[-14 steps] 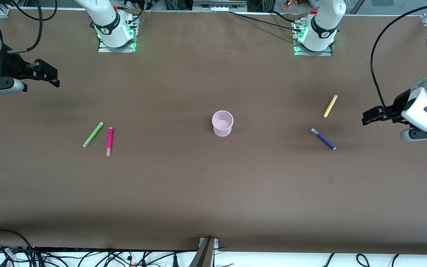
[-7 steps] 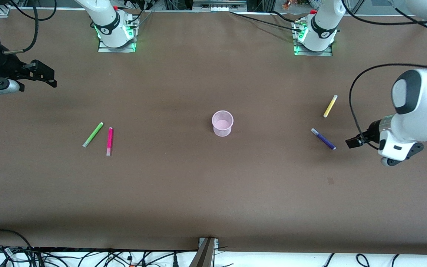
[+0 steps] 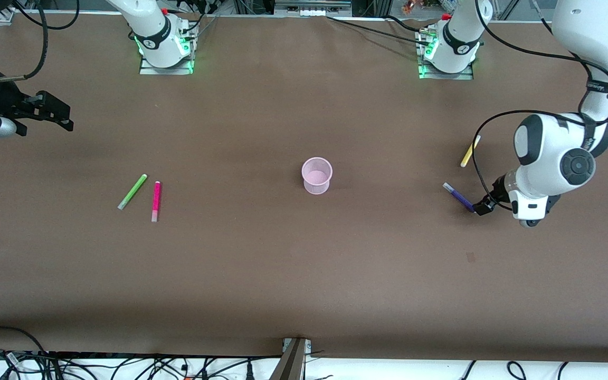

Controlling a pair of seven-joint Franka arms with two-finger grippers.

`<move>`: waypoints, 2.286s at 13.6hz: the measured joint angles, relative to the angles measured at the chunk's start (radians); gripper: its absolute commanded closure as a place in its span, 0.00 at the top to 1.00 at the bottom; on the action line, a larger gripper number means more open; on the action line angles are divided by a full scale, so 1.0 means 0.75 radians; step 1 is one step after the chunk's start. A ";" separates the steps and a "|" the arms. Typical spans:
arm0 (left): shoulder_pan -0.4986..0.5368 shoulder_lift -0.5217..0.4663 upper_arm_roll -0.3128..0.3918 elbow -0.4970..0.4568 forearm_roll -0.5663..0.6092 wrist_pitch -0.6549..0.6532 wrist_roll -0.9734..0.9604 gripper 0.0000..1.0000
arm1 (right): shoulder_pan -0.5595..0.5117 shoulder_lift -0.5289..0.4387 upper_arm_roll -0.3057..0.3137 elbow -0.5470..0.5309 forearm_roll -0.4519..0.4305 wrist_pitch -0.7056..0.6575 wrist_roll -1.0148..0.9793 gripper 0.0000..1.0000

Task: Organize pens into pink holder with both arms
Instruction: 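Lower the left gripper and grasp the purple marker while the right gripper reaches out, then carry the purple marker into the pink cup while the right gripper grasps the pink highlighter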

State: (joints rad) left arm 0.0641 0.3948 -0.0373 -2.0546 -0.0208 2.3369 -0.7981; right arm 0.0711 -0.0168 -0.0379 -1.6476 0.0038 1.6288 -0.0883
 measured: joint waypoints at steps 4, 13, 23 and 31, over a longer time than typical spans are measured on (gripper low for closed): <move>0.001 0.061 -0.006 -0.037 -0.001 0.123 -0.062 0.92 | 0.000 0.008 0.003 0.001 -0.004 0.000 -0.001 1.00; -0.005 0.154 -0.014 -0.034 -0.001 0.230 -0.079 0.15 | -0.002 0.109 -0.003 0.003 -0.024 0.013 0.000 1.00; -0.029 0.044 -0.110 0.129 -0.001 0.138 -0.124 0.00 | 0.004 0.205 0.006 0.009 -0.024 0.012 -0.029 1.00; -0.225 -0.131 -0.409 0.269 0.186 0.017 -0.809 0.00 | 0.001 0.232 0.005 -0.157 0.056 0.231 0.021 1.00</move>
State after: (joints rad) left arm -0.1044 0.2967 -0.3437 -1.8526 0.1187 2.3494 -1.4047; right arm 0.0719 0.1574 -0.0343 -1.7653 0.0457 1.8022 -0.0728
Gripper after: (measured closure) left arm 0.819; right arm 0.000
